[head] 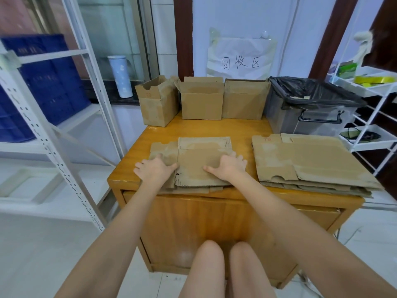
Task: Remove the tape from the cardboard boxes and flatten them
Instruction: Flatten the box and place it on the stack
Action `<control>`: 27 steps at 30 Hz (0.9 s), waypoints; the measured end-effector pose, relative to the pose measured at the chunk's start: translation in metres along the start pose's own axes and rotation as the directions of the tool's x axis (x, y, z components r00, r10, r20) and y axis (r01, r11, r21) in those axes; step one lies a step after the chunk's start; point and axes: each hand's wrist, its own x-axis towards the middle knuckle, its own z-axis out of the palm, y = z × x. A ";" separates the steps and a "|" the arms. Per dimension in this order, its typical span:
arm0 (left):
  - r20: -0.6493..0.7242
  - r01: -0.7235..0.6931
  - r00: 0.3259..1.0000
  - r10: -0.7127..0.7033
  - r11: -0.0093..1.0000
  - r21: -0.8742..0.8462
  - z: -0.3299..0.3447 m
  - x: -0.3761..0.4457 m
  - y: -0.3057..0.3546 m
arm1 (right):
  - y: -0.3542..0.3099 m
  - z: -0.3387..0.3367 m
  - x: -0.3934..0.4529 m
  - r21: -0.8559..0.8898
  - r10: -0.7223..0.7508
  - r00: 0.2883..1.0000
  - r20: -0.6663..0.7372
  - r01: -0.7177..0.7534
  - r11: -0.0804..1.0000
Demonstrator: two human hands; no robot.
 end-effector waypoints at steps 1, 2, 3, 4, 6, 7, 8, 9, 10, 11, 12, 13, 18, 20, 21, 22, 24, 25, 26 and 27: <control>0.000 0.001 1.000 -0.001 1.000 -0.013 -0.005 0.000 0.000 | 0.003 -0.004 -0.001 0.016 -0.001 1.000 0.001 0.001 1.000; -0.002 -0.005 1.000 0.005 1.000 -0.024 -0.009 0.000 0.002 | 0.006 -0.007 -0.001 0.036 0.003 1.000 -0.002 -0.003 0.999; -0.010 -0.015 1.000 0.015 0.999 -0.034 -0.013 -0.001 0.005 | 0.011 -0.012 -0.002 0.057 0.009 1.000 -0.013 -0.008 0.998; -0.021 -0.026 0.999 0.025 0.999 -0.044 -0.016 -0.002 0.010 | 0.015 -0.017 -0.003 0.076 0.014 0.999 -0.032 -0.012 0.997; -0.049 -0.048 0.998 0.044 0.997 -0.068 -0.023 -0.005 0.024 | 0.025 -0.028 -0.005 0.097 0.028 0.997 -0.078 -0.020 0.995; -0.063 -0.058 0.997 0.053 0.995 -0.084 -0.027 -0.007 0.033 | 0.030 -0.035 -0.007 0.104 0.038 0.994 -0.101 -0.027 0.994; -0.072 -0.068 0.996 0.061 0.993 -0.100 -0.029 -0.010 0.041 | 0.036 -0.041 -0.008 0.111 0.050 0.992 -0.120 -0.037 0.993; -0.079 -0.080 0.994 0.072 0.990 -0.113 -0.032 -0.012 0.051 | 0.043 -0.047 -0.010 0.117 0.065 0.988 -0.137 -0.049 0.992; -0.081 -0.096 0.993 0.087 0.988 -0.121 -0.033 -0.015 0.061 | 0.051 -0.053 -0.011 0.122 0.080 0.985 -0.152 -0.062 0.991; -0.079 -0.115 0.991 0.105 0.985 -0.132 -0.034 -0.018 0.072 | 0.060 -0.058 -0.013 0.127 0.096 0.981 -0.167 -0.075 0.989; -0.070 -0.135 0.990 0.126 0.980 -0.147 -0.033 -0.020 0.083 | 0.070 -0.063 -0.014 0.134 0.113 0.978 -0.177 -0.090 0.987; -0.057 -0.157 0.987 0.149 0.974 -0.164 -0.032 -0.023 0.095 | 0.081 -0.068 -0.015 0.139 0.132 0.974 -0.184 -0.107 0.984; 0.003 -0.270 0.961 0.275 0.947 -0.174 -0.015 -0.041 0.153 | 0.143 -0.087 -0.023 0.144 0.242 0.950 -0.198 -0.216 0.966; 0.021 -0.315 0.946 0.322 0.934 -0.169 -0.004 -0.051 0.178 | 0.170 -0.092 -0.026 0.148 0.282 0.939 -0.196 -0.256 0.955; 0.031 -0.334 0.939 0.343 0.927 -0.171 0.001 -0.056 0.190 | 0.183 -0.094 -0.027 0.147 0.299 0.934 -0.196 -0.274 0.950; 0.043 -0.350 0.931 0.362 0.921 -0.171 0.007 -0.060 0.202 | 0.197 -0.096 -0.027 0.147 0.317 0.928 -0.195 -0.292 0.945; 0.062 -0.379 0.917 0.393 0.911 -0.165 0.016 -0.068 0.224 | 0.221 -0.100 -0.028 0.160 0.345 0.920 -0.185 -0.318 0.934; 0.069 -0.392 0.911 0.407 0.906 -0.161 0.021 -0.071 0.233 | 0.231 -0.101 -0.028 0.170 0.356 0.917 -0.178 -0.328 0.929; 0.076 -0.404 0.905 0.419 0.901 -0.157 0.025 -0.075 0.241 | 0.240 -0.102 -0.028 0.178 0.365 0.915 -0.170 -0.336 0.925; 0.082 -0.413 0.900 0.428 0.898 -0.150 0.029 -0.077 0.248 | 0.248 -0.101 -0.027 0.186 0.374 0.913 -0.163 -0.343 0.921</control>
